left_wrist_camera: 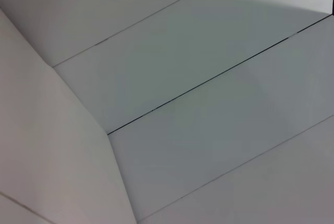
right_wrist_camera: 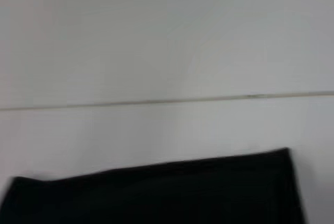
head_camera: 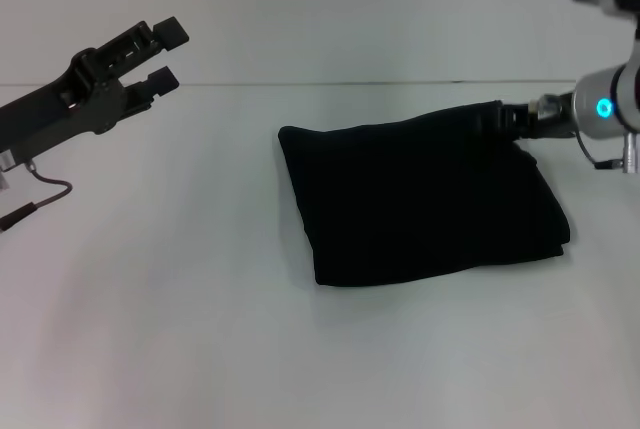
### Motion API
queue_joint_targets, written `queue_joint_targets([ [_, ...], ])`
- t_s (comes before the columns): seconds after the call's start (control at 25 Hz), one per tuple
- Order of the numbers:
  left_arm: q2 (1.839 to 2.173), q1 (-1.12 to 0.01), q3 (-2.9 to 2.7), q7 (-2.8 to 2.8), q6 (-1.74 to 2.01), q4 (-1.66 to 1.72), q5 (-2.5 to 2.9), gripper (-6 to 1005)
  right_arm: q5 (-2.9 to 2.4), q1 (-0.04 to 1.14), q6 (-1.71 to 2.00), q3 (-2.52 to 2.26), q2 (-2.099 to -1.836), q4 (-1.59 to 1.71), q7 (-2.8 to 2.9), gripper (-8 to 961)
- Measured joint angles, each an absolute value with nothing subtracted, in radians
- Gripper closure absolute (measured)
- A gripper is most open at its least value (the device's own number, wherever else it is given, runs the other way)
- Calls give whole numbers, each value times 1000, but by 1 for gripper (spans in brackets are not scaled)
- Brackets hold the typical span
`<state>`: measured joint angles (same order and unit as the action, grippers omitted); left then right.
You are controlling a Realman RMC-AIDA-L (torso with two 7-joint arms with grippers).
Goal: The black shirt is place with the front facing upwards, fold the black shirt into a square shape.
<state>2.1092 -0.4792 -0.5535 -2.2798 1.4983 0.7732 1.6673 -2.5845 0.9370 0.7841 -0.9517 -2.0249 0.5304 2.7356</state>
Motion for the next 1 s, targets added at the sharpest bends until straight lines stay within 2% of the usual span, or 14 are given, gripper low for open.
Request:
queue_joint_targets([
  [0.16,2108,-481,-554,-2280,1497,773,1667,52,-2676,946,675,-951,-2022,497,2785,507],
  [0.32,2102,-482,-554,-2284,1497,773,1670,52,-2647,898,762,-911,-2007,636,2792,508],
  [0.48,2086,-466,-584,-2288,1523,773,1694,52,-2402,755,994,-821,-2006,898,2652,507],
  [0.64,2065,-443,-635,-2306,1587,773,1761,52,-1978,591,1207,-706,-1991,931,2379,506],
  [0.8,2095,-434,-649,-2333,1626,770,1834,51,-1751,474,1353,-620,-1960,837,2240,500],
  [0.84,2109,-434,-651,-2341,1622,769,1854,51,-1735,450,1368,-595,-1956,816,2227,470],
  [1.0,2162,-448,-660,-2398,1560,736,1934,51,-1724,395,1398,-494,-1963,757,2171,349],
])
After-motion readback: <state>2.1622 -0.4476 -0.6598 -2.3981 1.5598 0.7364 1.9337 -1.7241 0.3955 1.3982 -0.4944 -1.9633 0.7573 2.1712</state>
